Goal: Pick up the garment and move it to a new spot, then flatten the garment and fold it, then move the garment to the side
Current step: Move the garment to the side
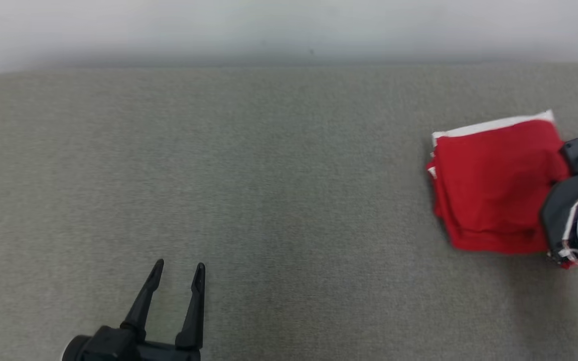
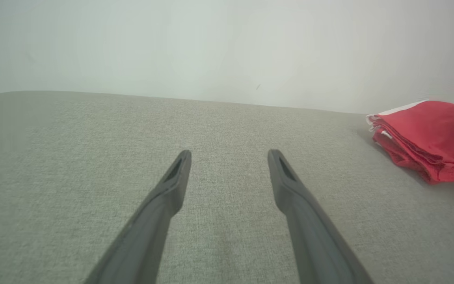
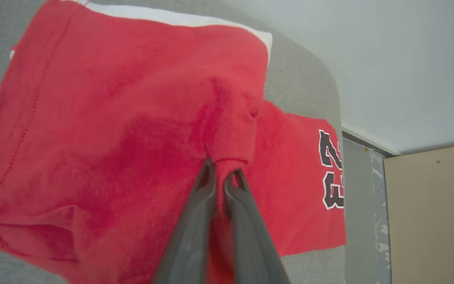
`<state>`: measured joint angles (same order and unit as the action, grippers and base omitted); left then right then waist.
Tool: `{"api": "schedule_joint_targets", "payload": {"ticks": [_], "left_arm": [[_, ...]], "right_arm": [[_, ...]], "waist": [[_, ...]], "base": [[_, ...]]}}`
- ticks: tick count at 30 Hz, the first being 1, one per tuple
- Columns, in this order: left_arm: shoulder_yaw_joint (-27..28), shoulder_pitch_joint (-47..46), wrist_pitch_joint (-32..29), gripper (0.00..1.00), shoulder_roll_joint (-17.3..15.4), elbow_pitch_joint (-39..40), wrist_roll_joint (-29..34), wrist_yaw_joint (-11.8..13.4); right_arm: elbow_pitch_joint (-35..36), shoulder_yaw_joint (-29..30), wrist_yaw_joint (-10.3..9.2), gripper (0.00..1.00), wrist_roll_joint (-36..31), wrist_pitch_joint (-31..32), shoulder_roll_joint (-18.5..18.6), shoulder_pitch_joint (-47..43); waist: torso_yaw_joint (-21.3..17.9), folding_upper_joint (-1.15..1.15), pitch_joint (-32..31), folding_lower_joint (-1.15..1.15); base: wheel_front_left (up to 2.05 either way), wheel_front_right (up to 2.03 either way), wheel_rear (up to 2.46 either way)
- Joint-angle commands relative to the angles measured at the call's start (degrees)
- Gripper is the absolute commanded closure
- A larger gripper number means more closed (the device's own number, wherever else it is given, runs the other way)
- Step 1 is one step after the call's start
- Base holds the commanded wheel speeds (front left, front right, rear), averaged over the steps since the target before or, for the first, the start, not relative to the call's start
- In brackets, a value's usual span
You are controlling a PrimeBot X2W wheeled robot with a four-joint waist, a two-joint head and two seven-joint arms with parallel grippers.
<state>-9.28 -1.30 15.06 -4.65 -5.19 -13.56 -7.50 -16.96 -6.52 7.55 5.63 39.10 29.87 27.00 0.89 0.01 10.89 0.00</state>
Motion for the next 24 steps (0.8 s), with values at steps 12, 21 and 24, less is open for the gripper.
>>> {"api": "schedule_joint_targets", "payload": {"ticks": [12,21,24], "left_arm": [[-2.6,-5.5,0.2,0.0,-3.2,-1.4,-1.3,0.1],[-3.2,-6.7,0.2,0.0,-4.4,-2.2,-1.9,0.1],[-2.8,-6.2,0.2,0.0,-4.4,-2.3,-1.5,0.1]], "right_arm": [[-2.4,3.8,-0.12,1.0,-0.9,-2.8,10.9,1.8],[-11.6,11.3,-0.12,1.0,-4.2,-9.4,8.5,2.7],[-14.2,14.5,-0.12,0.0,-5.9,-10.7,6.4,2.8]], "waist": [[-5.2,-0.01,8.7,0.0],[-2.2,-0.01,9.8,0.0],[-1.1,-0.01,9.3,0.0]], "base": [[0.0,0.0,0.0],[0.0,0.0,0.0],[0.0,0.0,0.0]]}}
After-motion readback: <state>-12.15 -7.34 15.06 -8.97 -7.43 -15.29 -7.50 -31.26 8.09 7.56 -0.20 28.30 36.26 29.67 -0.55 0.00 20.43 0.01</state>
